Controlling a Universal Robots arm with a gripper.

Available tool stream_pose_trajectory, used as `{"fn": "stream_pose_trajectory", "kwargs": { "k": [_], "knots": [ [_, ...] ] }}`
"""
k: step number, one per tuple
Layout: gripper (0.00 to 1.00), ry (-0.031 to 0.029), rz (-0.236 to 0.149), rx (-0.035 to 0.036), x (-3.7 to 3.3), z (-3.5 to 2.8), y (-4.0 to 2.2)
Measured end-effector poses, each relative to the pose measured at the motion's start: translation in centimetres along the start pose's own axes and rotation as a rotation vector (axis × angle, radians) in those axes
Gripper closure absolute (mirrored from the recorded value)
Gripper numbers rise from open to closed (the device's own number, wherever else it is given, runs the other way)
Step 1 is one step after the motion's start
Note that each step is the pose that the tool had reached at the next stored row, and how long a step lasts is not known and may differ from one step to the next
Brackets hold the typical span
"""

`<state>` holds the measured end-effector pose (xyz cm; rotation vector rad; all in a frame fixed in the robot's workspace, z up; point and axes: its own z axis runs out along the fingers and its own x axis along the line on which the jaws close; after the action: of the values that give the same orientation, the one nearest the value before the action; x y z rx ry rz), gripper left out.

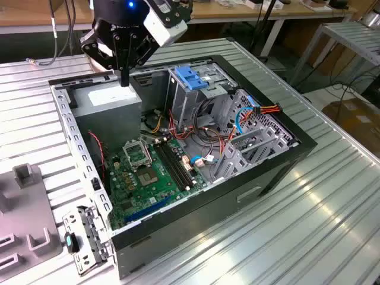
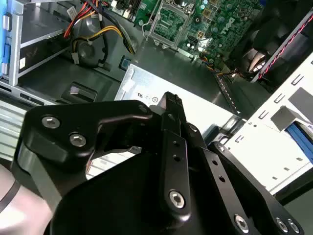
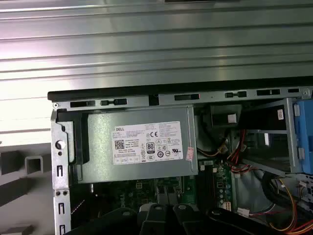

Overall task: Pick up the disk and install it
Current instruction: 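Reach for the disk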

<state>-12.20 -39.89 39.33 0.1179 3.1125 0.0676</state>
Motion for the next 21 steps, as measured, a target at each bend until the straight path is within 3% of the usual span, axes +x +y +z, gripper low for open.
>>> {"fn": "stream_pose_trajectory", "kwargs": {
  "k": [21],
  "knots": [
    [0.89,0.0009,0.000,0.0000,1.13,-0.01,-0.09]
  ]
}}
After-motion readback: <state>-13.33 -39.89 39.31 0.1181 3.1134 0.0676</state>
